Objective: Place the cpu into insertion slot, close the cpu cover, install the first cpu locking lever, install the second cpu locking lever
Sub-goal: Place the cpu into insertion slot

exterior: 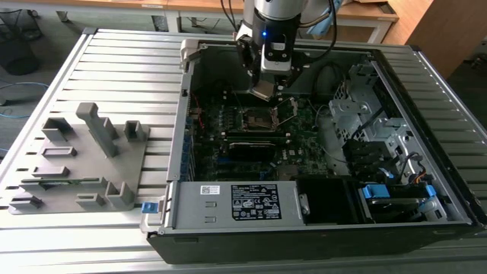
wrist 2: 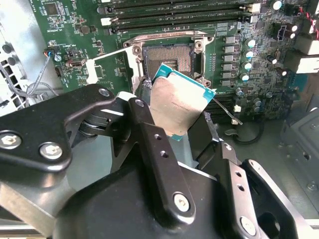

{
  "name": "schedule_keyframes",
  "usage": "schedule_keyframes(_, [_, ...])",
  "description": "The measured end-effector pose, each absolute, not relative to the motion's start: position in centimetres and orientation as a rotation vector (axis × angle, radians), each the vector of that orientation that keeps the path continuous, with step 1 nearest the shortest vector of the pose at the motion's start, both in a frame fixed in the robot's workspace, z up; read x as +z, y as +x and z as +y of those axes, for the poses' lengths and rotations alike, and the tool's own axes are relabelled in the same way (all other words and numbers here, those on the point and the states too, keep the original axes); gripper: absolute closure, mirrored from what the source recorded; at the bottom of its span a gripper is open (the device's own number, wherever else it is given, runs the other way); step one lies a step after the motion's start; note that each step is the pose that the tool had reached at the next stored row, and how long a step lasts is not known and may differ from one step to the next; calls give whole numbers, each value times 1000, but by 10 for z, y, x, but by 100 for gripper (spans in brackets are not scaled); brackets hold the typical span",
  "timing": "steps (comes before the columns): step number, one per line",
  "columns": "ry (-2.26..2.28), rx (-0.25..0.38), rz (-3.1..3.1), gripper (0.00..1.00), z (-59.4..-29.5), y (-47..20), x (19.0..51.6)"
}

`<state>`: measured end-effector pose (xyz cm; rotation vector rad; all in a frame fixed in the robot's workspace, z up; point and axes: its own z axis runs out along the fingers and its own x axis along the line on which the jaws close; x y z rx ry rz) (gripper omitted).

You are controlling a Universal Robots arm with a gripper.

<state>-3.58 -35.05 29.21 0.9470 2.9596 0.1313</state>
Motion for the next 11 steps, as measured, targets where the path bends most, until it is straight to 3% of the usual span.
schedule_keyframes(11, [971,131,2951,46,-350,-36,291])
